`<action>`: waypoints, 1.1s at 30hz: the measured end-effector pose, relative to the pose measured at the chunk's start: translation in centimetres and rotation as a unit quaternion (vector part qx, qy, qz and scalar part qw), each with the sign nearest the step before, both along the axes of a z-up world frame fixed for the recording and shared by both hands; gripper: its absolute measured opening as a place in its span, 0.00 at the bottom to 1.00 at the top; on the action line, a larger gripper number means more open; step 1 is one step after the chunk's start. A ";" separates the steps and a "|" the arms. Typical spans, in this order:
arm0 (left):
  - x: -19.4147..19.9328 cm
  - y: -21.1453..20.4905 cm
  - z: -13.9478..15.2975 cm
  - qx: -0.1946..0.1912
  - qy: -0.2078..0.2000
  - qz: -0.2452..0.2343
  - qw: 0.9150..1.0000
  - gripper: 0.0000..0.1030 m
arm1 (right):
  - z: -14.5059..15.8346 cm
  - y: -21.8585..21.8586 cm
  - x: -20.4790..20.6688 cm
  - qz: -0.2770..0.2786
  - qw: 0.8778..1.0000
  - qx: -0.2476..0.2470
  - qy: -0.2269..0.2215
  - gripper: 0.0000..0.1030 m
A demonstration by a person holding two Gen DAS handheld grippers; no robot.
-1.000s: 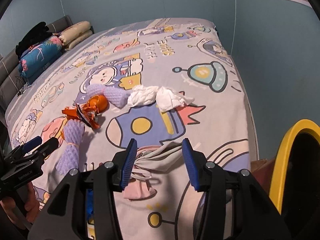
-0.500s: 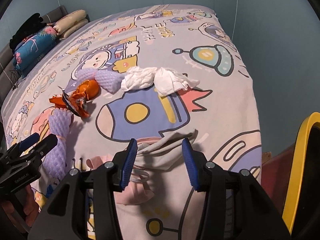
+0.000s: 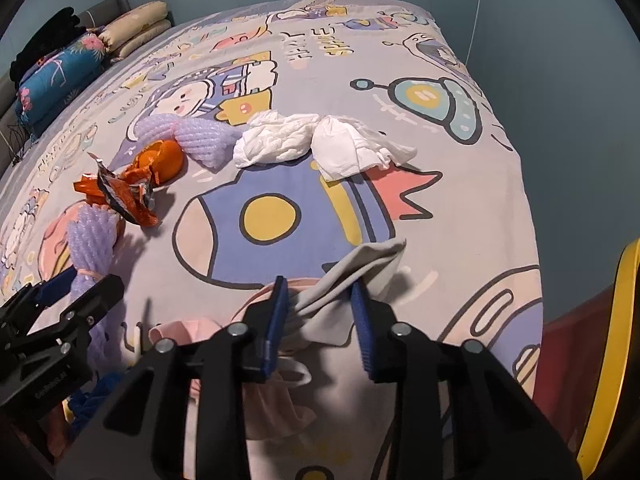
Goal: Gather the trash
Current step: 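Grasp the purple foam net with the left tool while the right tool grasps pink cloth, then carry the purple net and pink cloth over the yellow bin and open both tools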
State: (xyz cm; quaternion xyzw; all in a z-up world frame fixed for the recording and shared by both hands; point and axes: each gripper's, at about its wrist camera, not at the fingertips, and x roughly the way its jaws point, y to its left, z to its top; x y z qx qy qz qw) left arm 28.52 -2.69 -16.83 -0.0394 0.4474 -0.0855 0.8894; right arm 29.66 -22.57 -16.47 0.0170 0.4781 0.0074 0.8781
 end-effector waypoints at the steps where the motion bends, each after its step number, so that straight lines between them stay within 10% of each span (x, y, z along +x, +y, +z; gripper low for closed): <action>1: 0.0 -0.1 -0.2 0.002 0.003 -0.002 1.000 0.48 | -0.1 0.1 0.0 0.002 1.000 -0.006 -0.002 0.19; 9: -0.2 -0.7 -0.5 0.005 0.008 -0.023 1.000 0.29 | 0.8 0.2 -0.3 0.004 1.000 -0.011 -0.021 0.05; 33: -4.1 2.3 4.8 -0.063 -0.045 0.006 0.997 0.28 | 7.1 -1.6 -5.8 0.011 0.990 0.005 -0.141 0.03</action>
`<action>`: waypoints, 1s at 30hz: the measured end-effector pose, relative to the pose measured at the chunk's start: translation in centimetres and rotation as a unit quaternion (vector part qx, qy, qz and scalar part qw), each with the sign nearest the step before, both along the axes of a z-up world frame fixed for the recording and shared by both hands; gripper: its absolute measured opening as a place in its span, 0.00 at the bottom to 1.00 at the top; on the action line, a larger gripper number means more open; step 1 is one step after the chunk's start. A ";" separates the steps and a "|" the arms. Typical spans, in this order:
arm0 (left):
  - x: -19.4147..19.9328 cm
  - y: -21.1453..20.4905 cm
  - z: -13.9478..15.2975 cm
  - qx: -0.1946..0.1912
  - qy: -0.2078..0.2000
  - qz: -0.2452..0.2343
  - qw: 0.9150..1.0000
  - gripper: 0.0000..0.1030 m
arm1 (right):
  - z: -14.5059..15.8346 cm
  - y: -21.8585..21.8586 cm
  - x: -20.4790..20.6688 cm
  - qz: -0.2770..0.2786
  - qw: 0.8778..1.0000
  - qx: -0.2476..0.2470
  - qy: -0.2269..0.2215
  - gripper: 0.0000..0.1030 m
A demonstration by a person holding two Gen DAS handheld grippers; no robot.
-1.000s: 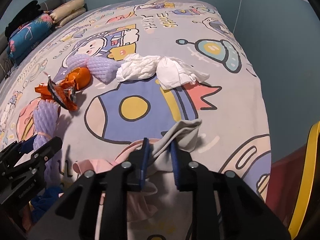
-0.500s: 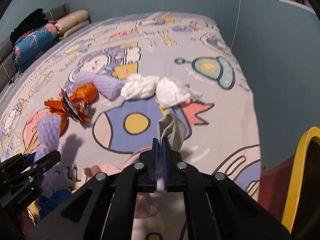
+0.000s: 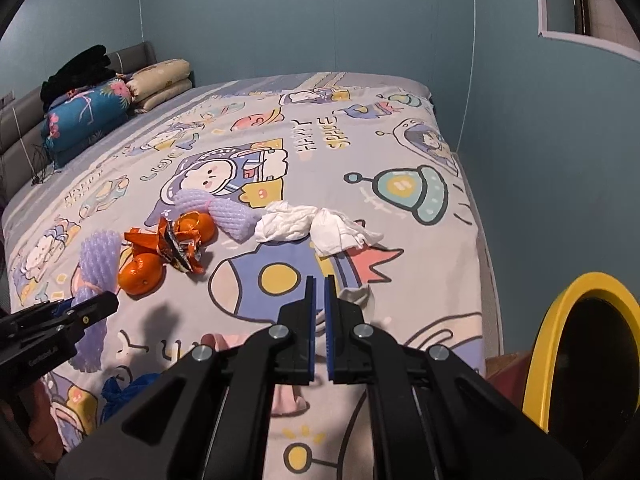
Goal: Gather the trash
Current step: 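Carry the purple net and pink cloth over the yellow bin and open both tools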
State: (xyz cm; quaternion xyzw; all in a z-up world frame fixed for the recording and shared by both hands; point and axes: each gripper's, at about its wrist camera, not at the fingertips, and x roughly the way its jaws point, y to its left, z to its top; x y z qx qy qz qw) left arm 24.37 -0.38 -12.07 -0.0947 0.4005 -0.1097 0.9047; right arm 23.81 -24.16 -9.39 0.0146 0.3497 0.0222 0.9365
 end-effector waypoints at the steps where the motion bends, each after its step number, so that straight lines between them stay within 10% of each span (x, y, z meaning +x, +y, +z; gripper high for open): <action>1: 0.0 0.0 0.0 0.002 -0.001 0.000 1.000 0.28 | -0.1 0.0 0.0 0.008 1.000 0.003 0.004 0.03; 8: 0.1 -0.2 -0.2 0.002 0.004 -0.004 1.000 0.29 | -2.4 2.4 0.0 0.071 0.996 -0.003 0.046 0.05; 12: 0.2 0.1 0.0 0.000 0.004 -0.005 1.000 0.29 | -3.5 4.4 -0.1 0.093 0.994 -0.015 0.057 0.40; 20: 0.6 1.0 -0.1 -0.016 0.017 0.004 1.000 0.29 | -7.8 5.5 1.5 0.094 0.986 -0.055 0.129 0.46; 30: 0.3 1.0 0.2 -0.015 0.010 0.003 1.000 0.29 | -7.8 5.4 2.2 0.108 0.983 -0.006 0.151 0.09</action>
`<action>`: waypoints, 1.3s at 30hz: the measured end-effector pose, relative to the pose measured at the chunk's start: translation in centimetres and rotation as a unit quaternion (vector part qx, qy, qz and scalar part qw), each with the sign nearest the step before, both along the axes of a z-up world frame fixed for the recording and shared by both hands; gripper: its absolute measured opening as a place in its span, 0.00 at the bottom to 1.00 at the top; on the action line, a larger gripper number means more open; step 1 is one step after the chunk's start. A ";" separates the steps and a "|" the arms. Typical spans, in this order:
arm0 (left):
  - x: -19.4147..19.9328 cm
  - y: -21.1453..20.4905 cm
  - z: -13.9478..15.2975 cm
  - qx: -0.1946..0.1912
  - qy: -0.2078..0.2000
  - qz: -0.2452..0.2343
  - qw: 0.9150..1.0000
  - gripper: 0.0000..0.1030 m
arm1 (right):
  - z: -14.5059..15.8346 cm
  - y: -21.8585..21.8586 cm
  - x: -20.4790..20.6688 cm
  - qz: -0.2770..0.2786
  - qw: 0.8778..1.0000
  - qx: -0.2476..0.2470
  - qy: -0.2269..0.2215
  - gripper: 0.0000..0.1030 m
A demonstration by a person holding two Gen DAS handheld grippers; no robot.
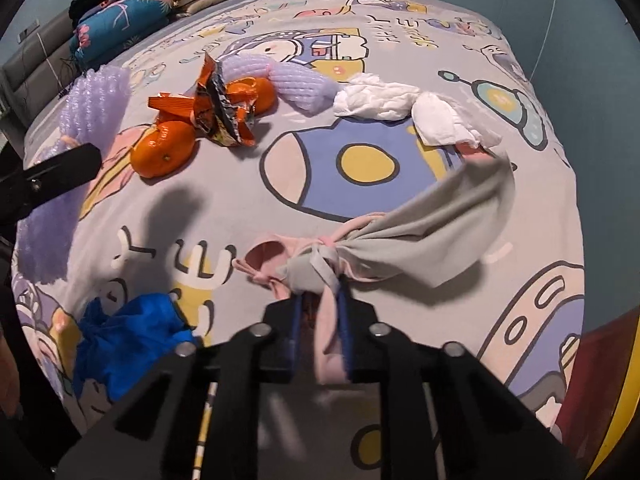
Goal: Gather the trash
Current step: 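Carry the purple net and pink cloth over the yellow bin and open both tools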
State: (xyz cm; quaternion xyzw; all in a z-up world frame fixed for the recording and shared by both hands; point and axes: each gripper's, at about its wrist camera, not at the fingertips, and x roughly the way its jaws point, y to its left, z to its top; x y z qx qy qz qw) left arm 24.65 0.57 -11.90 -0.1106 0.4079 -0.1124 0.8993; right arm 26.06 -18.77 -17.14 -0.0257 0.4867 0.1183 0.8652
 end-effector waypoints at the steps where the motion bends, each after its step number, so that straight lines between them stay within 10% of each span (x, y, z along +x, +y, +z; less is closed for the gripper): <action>1: 0.0 0.0 0.1 0.000 0.000 -0.001 1.000 0.29 | 0.4 -0.2 0.0 -0.002 1.000 0.008 -0.002 0.09; 26: -3.4 -8.3 9.8 0.016 -0.103 -0.049 0.993 0.29 | 17.6 -9.8 -8.7 -0.076 0.975 0.043 -0.206 0.08; 39: -5.6 -18.5 12.3 0.015 -0.128 -0.134 0.983 0.29 | 20.3 -18.3 -13.7 -0.155 0.959 0.015 -0.237 0.08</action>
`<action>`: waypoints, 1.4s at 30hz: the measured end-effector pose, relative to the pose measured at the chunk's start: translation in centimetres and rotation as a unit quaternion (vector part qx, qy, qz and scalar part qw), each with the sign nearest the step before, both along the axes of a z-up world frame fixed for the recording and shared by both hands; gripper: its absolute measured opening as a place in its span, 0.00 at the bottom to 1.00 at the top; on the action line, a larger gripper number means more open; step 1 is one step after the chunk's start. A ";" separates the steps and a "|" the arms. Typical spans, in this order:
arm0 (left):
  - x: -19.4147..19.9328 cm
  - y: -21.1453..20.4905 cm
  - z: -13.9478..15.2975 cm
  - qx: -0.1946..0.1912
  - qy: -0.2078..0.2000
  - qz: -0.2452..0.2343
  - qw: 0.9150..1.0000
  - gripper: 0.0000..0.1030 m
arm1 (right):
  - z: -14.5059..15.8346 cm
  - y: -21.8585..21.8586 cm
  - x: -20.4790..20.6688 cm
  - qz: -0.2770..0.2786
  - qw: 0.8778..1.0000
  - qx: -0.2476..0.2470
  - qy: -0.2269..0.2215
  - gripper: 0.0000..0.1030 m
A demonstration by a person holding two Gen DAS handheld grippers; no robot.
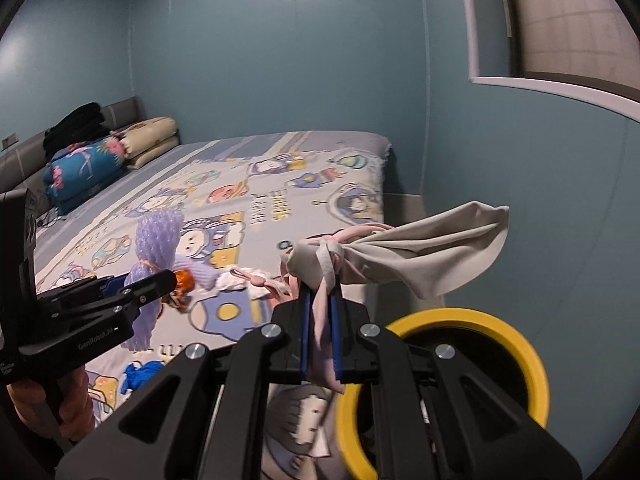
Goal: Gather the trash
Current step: 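Carry the purple net and pink cloth over the yellow bin and open both tools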
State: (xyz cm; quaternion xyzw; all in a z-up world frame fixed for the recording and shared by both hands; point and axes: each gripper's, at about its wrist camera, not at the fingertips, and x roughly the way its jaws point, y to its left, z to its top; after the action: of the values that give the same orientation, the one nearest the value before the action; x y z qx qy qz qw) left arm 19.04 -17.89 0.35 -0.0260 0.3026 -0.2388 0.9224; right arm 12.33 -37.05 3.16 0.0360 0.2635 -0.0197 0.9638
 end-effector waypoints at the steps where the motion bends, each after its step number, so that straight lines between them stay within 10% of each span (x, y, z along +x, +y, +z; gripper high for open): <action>1: -0.1 -0.8 0.0 0.001 -0.001 -0.007 1.000 0.29 | 0.0 -0.4 -0.2 -0.004 1.000 0.001 0.000 0.08; 22: 0.0 -16.0 -5.6 0.056 0.065 -0.130 0.988 0.29 | -5.7 -12.4 -1.0 -0.127 0.989 0.063 0.049 0.08; 42: 0.8 -19.9 -9.9 0.037 0.112 -0.166 0.979 0.31 | -10.4 -17.2 0.1 -0.161 0.975 0.122 0.090 0.09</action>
State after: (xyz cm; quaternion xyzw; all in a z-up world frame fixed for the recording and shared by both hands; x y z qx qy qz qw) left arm 19.81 -37.81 -9.56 0.0323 0.4123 -0.3731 0.8305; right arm 12.43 -54.29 -7.21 0.1932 0.3403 -0.1460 0.9086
